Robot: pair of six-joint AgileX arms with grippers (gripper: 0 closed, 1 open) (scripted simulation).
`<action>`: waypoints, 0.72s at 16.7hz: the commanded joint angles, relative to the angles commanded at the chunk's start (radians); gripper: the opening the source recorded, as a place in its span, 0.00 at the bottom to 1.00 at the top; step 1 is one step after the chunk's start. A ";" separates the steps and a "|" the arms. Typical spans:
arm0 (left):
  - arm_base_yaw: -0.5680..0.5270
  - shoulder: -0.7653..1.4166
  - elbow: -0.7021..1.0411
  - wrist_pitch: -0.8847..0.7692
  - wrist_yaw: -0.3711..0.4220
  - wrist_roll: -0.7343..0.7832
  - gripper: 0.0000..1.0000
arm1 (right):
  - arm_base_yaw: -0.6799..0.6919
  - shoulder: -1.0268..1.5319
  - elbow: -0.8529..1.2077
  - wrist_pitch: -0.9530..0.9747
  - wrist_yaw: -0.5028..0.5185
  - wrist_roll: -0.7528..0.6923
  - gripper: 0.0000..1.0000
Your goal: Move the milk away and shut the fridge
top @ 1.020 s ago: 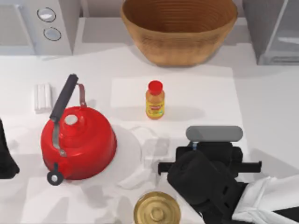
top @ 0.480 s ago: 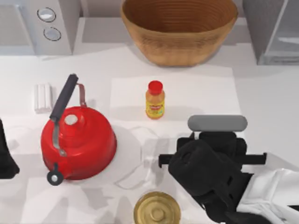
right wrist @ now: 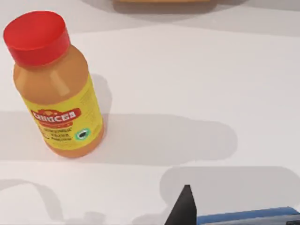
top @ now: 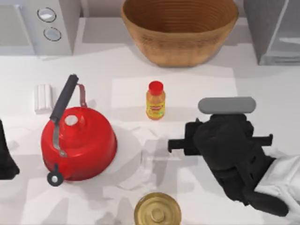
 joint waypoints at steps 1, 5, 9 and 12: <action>0.000 0.000 0.000 0.000 0.000 0.000 1.00 | -0.048 -0.005 -0.017 0.042 -0.046 -0.042 0.00; 0.000 0.000 0.000 0.000 0.000 0.000 1.00 | -0.290 -0.028 -0.093 0.247 -0.243 -0.219 0.00; 0.000 0.000 0.000 0.000 0.000 0.000 1.00 | -0.554 -0.064 -0.157 0.486 -0.427 -0.370 0.00; 0.000 0.000 0.000 0.000 0.000 0.000 1.00 | -0.722 -0.094 -0.195 0.648 -0.541 -0.453 0.00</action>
